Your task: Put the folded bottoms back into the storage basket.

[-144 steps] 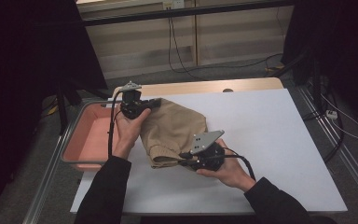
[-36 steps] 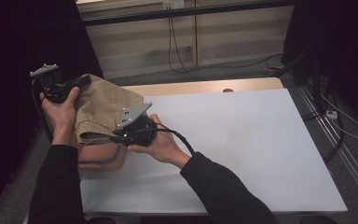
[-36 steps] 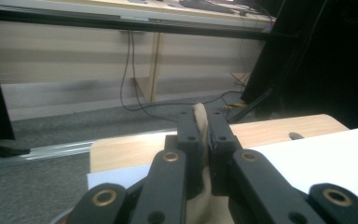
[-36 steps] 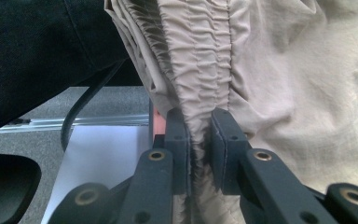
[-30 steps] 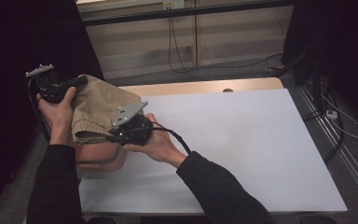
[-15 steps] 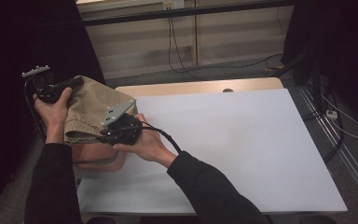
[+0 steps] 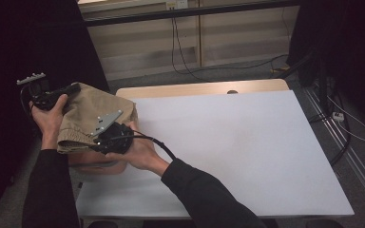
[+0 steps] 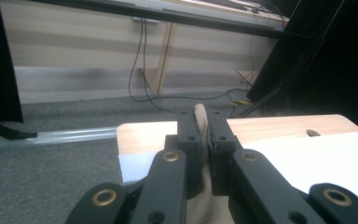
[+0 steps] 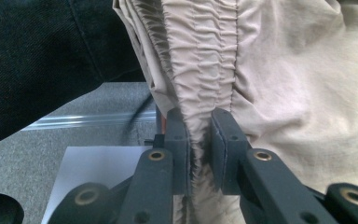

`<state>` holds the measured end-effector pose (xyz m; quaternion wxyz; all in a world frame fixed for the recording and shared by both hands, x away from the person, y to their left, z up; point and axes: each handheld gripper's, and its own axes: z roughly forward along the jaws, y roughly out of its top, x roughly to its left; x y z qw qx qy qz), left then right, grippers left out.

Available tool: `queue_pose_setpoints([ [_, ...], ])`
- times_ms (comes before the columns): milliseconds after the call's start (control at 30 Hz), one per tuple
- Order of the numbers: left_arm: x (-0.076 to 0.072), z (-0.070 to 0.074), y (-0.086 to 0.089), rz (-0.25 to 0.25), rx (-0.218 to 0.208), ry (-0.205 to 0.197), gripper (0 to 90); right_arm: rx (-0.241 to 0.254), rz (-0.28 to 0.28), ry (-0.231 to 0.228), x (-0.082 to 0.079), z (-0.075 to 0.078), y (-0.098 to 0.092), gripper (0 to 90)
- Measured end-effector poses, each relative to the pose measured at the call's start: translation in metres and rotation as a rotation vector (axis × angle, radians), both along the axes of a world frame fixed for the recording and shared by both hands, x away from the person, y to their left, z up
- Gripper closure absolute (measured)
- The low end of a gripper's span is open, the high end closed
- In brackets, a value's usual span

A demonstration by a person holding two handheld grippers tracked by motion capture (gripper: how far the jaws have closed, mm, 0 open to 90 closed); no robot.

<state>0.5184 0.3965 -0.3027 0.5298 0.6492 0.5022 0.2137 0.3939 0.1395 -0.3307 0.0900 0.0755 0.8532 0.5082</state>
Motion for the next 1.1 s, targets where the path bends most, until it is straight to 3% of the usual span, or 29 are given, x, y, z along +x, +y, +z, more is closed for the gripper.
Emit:
queue_pose_setpoints([
  [300, 0.002, -0.014, 0.013, 0.001, 0.000, 0.011, 87.0, -0.021, -0.017, -0.010, -0.003, -0.014, 0.016, 78.6],
  [600, 0.002, -0.017, 0.017, 0.004, 0.007, 0.024, 87.0, -0.006, -0.030, 0.005, -0.004, -0.019, 0.023, 78.6],
  [1100, 0.003, -0.033, 0.028, 0.017, 0.025, 0.060, 87.0, -0.010, -0.015, 0.041, -0.001, -0.028, 0.032, 78.5],
])
